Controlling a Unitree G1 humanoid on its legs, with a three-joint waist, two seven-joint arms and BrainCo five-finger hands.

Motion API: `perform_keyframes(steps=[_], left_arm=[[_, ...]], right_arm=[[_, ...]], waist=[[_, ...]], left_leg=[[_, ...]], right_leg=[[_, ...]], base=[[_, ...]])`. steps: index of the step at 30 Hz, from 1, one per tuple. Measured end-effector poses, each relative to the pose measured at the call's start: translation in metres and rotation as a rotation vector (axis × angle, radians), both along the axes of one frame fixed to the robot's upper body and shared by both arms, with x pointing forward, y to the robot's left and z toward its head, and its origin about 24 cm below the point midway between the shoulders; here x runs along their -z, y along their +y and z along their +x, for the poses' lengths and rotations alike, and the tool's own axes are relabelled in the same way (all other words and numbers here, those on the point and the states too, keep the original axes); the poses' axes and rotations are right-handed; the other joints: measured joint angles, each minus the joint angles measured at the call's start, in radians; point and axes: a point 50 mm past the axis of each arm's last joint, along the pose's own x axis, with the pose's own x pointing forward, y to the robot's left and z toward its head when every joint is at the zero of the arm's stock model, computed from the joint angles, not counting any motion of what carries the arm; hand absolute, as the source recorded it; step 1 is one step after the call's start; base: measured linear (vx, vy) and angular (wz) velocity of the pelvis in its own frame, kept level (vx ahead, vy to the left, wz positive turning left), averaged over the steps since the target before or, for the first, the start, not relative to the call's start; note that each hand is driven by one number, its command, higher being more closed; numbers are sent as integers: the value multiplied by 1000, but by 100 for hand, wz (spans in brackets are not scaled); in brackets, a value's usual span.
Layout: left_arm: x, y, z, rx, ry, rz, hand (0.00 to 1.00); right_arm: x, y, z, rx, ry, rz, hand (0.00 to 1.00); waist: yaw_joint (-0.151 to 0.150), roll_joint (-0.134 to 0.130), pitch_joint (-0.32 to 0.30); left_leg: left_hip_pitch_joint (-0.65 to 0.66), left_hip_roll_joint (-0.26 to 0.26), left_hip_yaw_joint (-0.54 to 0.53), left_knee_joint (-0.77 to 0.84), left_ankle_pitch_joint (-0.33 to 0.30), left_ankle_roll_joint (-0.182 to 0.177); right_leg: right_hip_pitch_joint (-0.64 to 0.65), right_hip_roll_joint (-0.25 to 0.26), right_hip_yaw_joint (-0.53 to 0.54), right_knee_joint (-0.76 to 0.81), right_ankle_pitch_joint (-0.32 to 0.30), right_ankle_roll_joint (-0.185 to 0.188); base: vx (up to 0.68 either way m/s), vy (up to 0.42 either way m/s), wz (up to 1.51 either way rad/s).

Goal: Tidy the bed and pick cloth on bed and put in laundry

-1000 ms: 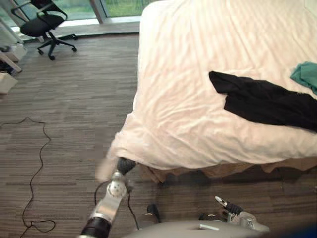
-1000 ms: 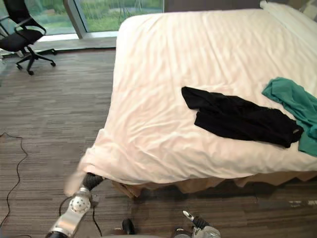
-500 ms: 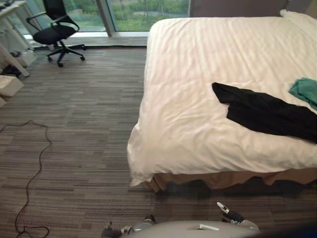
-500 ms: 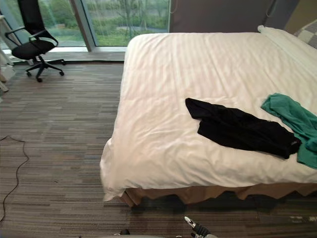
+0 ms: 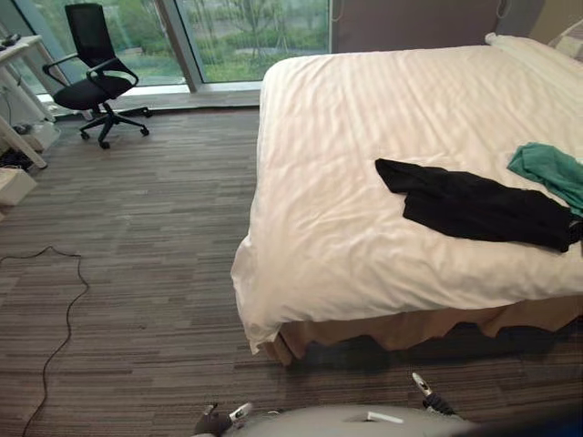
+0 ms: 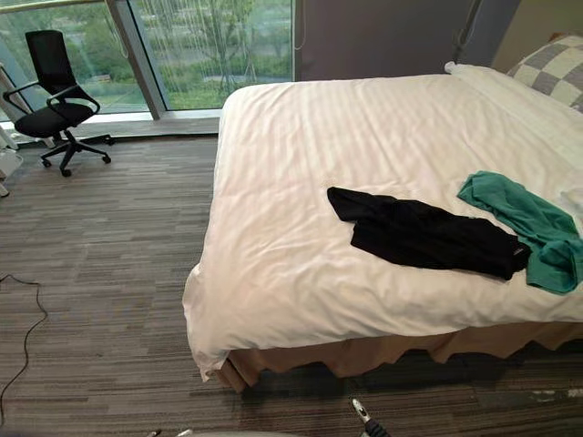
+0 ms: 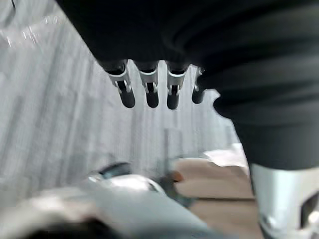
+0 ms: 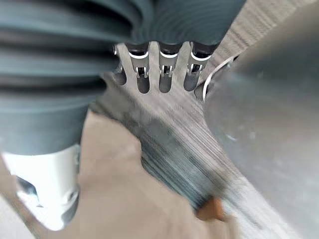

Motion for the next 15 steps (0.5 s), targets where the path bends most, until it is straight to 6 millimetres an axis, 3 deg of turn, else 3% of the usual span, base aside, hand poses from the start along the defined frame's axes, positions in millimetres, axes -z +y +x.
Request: perform_keyframes(steps=[4, 9, 11, 15], left_arm=[[0, 0, 0, -56, -22, -12, 0], [-2, 4, 5, -108, -66, -19, 0], [-3, 4, 7, -103, -81, -30, 0], [-7, 17, 9, -192, -131, -26, 0]], right_arm=[[-1, -5, -2, 75, 6, -65, 0], [-11, -27, 6, 212, -71, -211, 0], [-22, -46, 19, 256, -150, -282, 0], [-64, -112, 52, 353, -370, -488, 0]], waist=[[1, -1, -1], [0, -2, -2], [0, -3, -1], [8, -3, -1]], left_leg=[[21, -1, 48, 0, -11, -5], [34, -1, 73, 0, -12, -6], [37, -1, 74, 0, -18, -6], [38, -5, 73, 0, -23, 0]], right_leg=[[0, 1, 37, -11, 8, -2], [3, 0, 50, -15, 12, -6], [4, 0, 53, -15, 13, -5], [2, -6, 53, -15, 18, 0]], base=[[49, 20, -33], [11, -1, -13], [-29, -6, -7], [-56, 7, -2]])
